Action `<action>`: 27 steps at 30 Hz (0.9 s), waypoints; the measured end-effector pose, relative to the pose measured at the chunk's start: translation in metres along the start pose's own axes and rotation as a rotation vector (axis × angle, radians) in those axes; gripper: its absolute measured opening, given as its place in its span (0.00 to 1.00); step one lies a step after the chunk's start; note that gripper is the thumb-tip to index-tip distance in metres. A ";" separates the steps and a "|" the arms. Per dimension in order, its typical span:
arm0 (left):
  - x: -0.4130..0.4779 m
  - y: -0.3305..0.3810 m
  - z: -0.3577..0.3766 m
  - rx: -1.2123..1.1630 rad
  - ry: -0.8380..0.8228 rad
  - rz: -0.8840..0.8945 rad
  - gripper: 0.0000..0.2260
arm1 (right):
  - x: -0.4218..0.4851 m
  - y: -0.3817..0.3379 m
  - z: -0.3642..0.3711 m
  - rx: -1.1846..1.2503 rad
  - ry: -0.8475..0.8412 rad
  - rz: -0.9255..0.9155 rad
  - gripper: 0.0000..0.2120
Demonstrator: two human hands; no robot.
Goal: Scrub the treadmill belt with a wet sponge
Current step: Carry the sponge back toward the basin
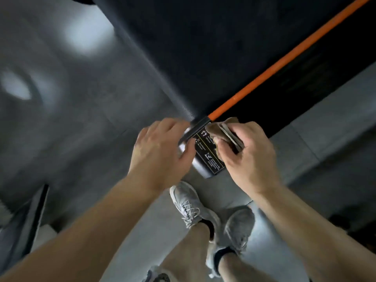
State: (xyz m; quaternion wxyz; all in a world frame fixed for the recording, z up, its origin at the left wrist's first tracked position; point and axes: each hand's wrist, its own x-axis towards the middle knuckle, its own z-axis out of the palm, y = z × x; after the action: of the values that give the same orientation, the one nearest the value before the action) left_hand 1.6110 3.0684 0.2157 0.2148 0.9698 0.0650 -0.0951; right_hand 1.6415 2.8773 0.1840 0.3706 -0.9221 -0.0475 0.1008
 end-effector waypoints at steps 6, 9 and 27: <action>-0.024 0.049 0.009 0.017 -0.120 0.189 0.18 | -0.064 0.019 -0.032 0.029 0.169 0.225 0.09; -0.039 0.078 0.018 0.013 -0.123 0.319 0.17 | -0.101 0.029 -0.054 0.050 0.260 0.299 0.08; -0.186 0.212 0.070 0.234 -0.554 1.077 0.20 | -0.397 0.047 -0.083 0.197 0.770 0.944 0.16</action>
State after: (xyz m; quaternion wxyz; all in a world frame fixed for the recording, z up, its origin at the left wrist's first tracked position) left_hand 1.4546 2.8318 0.2791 0.1338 0.8228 -0.5030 -0.2281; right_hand 1.2729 2.7231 0.2693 0.3599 -0.7753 0.5126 -0.0820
